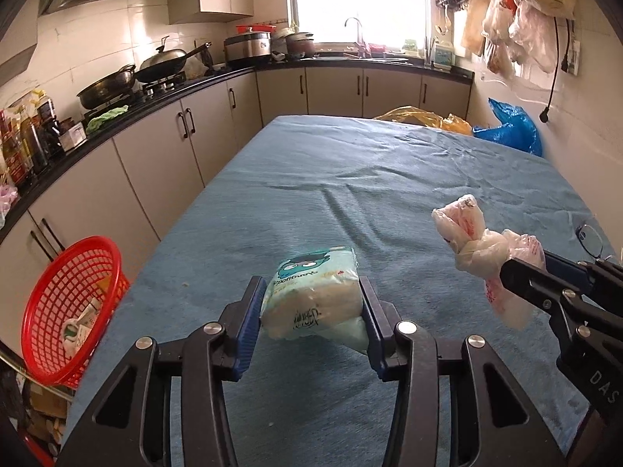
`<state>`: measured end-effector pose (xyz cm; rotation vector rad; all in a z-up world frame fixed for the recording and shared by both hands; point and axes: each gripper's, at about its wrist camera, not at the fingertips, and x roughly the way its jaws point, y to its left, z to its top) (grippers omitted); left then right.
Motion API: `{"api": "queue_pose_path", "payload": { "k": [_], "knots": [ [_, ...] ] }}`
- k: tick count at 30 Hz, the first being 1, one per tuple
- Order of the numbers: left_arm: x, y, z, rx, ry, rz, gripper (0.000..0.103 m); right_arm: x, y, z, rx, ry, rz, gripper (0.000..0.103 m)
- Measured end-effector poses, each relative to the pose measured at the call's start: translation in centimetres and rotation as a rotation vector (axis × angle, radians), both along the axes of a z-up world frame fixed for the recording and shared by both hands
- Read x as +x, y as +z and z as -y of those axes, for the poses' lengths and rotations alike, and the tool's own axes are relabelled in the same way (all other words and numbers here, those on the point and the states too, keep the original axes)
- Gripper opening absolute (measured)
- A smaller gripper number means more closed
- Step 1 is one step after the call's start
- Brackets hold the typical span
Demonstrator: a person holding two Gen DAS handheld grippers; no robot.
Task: Collect trash
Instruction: 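Grasp the green-printed tissue pack with the left gripper and lift it, then carry the tissue pack and plastic bags over the red basket with both grippers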
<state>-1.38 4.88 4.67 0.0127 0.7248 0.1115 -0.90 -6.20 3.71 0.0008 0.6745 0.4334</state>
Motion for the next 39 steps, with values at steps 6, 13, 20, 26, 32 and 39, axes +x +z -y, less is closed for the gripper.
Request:
{"api": "queue_pose_path", "payload": {
  "k": [6, 13, 20, 26, 32, 39],
  "knots": [
    [-0.8, 0.1, -0.9, -0.012, 0.019, 0.013, 0.045, -0.4, 0.2, -0.3, 0.002, 0.019, 0.014, 0.027],
    [-1.8, 0.4, -1.5, 0.000, 0.035, 0.034, 0.044, -1.0, 0.3, -0.9, -0.005, 0.035, 0.037, 0.027],
    [-2.6, 0.6, -1.9, 0.012, 0.051, 0.058, 0.044, -1.2, 0.4, -1.2, -0.014, 0.043, 0.055, 0.027],
    [-3.2, 0.7, -1.9, 0.030, 0.060, 0.078, 0.044, -1.4, 0.5, -1.1, -0.011, 0.045, 0.064, 0.027],
    [-3.6, 0.8, -2.0, 0.045, 0.063, 0.095, 0.044, -1.6, 0.7, -1.1, -0.003, 0.048, 0.073, 0.027],
    [-4.0, 1.2, -2.8, 0.030, 0.077, 0.106, 0.044, -1.7, 0.8, -1.2, -0.002, 0.047, 0.077, 0.027]
  ]
}}
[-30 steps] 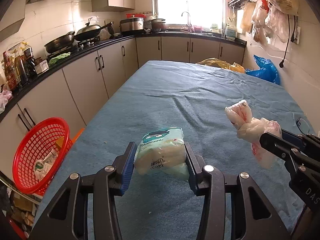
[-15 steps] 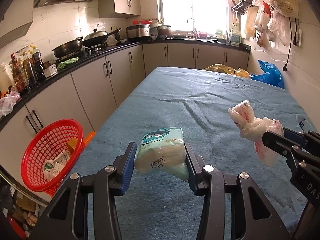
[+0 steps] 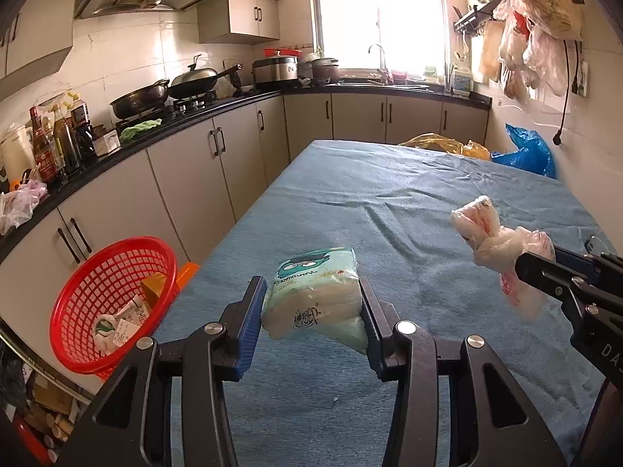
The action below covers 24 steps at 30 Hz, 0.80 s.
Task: Collect trash
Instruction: 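Carry the tissue pack and plastic bags over the red basket with both grippers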
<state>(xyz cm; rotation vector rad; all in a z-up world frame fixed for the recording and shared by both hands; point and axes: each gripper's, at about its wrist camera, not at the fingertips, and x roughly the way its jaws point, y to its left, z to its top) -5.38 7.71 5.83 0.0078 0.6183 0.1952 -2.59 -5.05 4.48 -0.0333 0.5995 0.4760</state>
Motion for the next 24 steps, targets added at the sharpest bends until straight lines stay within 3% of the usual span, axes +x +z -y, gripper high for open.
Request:
{"api": "queue_pose_path", "payload": {
  "k": [11, 24],
  "knots": [
    [-1.2, 1.9, -3.8, -0.042, 0.037, 0.044, 0.044, -0.1, 1.3, -1.7, 0.048, 0.020, -0.033, 0.027],
    [-2.9, 1.9, -12.5, -0.110, 0.174, 0.054, 0.044, 0.9, 2.0, -10.7, 0.051, 0.151, -0.098, 0.027]
  ]
}}
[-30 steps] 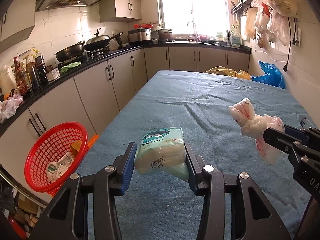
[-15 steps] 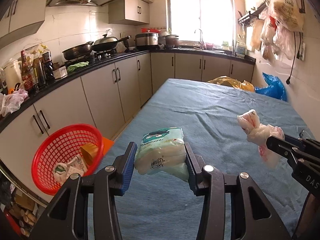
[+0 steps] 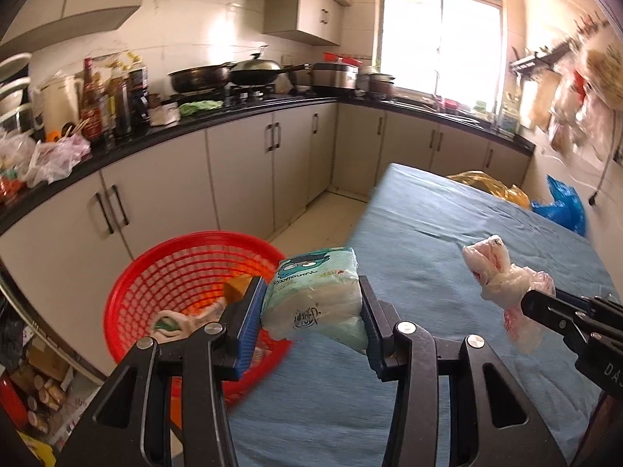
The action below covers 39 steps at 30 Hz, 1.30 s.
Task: Collect trash
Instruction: 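Carry the tissue pack and plastic bags over the red basket with both grippers, then open both grippers over the red basket to drop the pack and bags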
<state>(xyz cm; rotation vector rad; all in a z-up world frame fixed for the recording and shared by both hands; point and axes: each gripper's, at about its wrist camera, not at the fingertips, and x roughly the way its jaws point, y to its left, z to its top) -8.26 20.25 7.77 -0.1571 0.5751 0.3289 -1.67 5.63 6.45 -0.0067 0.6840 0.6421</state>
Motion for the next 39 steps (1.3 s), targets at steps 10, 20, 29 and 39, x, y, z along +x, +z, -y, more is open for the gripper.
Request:
{"api": "queue_pose_path", "payload": {
  "k": [10, 20, 29, 39],
  "knots": [
    [-1.3, -0.5, -6.3, -0.062, 0.098, 0.008, 0.044, 0.5, 0.1, -6.5, -0.019, 0.092, -0.028, 0.027],
    [-2.6, -2.2, -11.8, -0.105, 0.191, -0.025, 0.044, 0.6, -0.4, -12.7, -0.022, 0.175, -0.058, 0.027],
    [-2.3, -2.7, -13.1, -0.129, 0.194, -0.040, 0.044, 1.8, -0.9, -16.7, -0.011, 0.217, -0.113, 0.027],
    [-1.8, -2.8, -14.3, -0.133, 0.212, -0.058, 0.044, 3.1, -1.5, -18.7, -0.017, 0.215, -0.137, 0.027]
  ]
}}
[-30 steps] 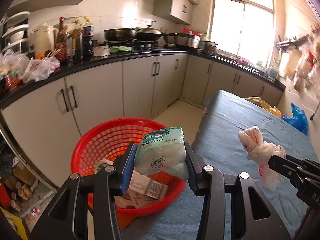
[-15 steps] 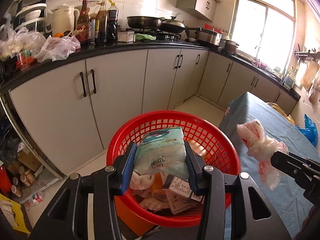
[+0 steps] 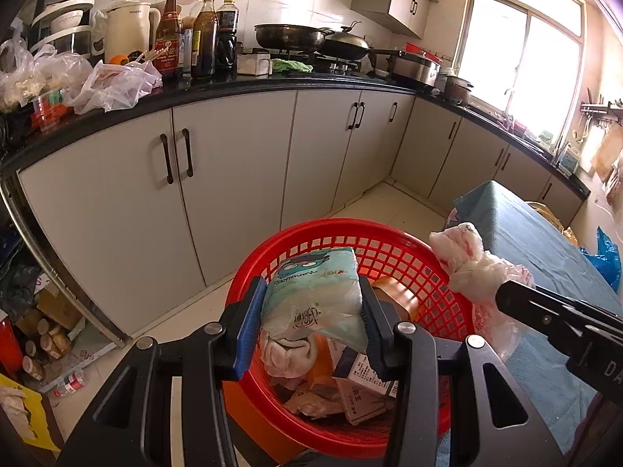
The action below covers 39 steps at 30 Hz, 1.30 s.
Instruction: Collect trash
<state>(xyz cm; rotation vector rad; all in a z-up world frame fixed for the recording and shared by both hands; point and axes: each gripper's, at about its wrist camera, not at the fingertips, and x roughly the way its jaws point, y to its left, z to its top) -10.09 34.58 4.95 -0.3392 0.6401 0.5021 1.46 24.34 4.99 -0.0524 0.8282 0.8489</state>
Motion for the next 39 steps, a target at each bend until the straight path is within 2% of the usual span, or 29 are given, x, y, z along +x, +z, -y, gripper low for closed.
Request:
{"api": "queue_pose_path", "payload": {
  "k": [11, 14, 15, 16, 20, 21, 23, 25, 27, 31, 39],
  "knots": [
    [0.4, -0.1, -0.1, -0.001, -0.004, -0.010, 0.044, 1.2, -0.8, -0.8, -0.007, -0.013, -0.027, 0.028],
    [0.6, -0.2, -0.3, -0.004, -0.007, -0.013, 0.045, 1.5, -0.7, -1.0, -0.001, -0.024, -0.031, 0.032],
    [0.6, -0.2, -0.2, -0.004, -0.005, -0.014, 0.045, 1.6, -0.7, -1.0, 0.002, -0.025, -0.032, 0.038],
    [0.6, -0.1, -0.3, -0.001, -0.005, -0.012, 0.046, 1.7, -0.7, -0.9, 0.005, -0.025, -0.033, 0.043],
    [0.5, 0.1, 0.0, 0.007, -0.015, 0.003, 0.054, 1.6, 0.0, 0.1, 0.025, -0.041, -0.025, 0.044],
    [0.4, 0.2, 0.2, 0.010, -0.016, 0.006, 0.062, 1.5, 0.2, 0.4, 0.031, -0.048, -0.021, 0.044],
    [0.1, 0.6, 0.6, 0.023, -0.010, 0.026, 0.070, 1.1, 1.0, 1.4, 0.045, -0.066, -0.002, 0.047],
    [-0.2, 1.1, 1.2, 0.051, -0.003, 0.041, 0.071, 0.5, 1.8, 2.5, 0.050, -0.086, 0.032, 0.056],
    [-0.6, 1.5, 1.5, 0.064, 0.004, 0.052, 0.078, -0.2, 2.6, 3.6, 0.059, -0.100, 0.058, 0.061],
    [-1.1, 2.4, 2.4, 0.084, 0.012, 0.076, 0.079, -1.5, 3.7, 5.8, 0.076, -0.124, 0.081, 0.067],
    [-2.2, 3.2, 4.4, 0.134, 0.029, 0.091, 0.083, -3.9, 4.0, 9.0, 0.080, -0.151, 0.107, 0.072]
  ]
}}
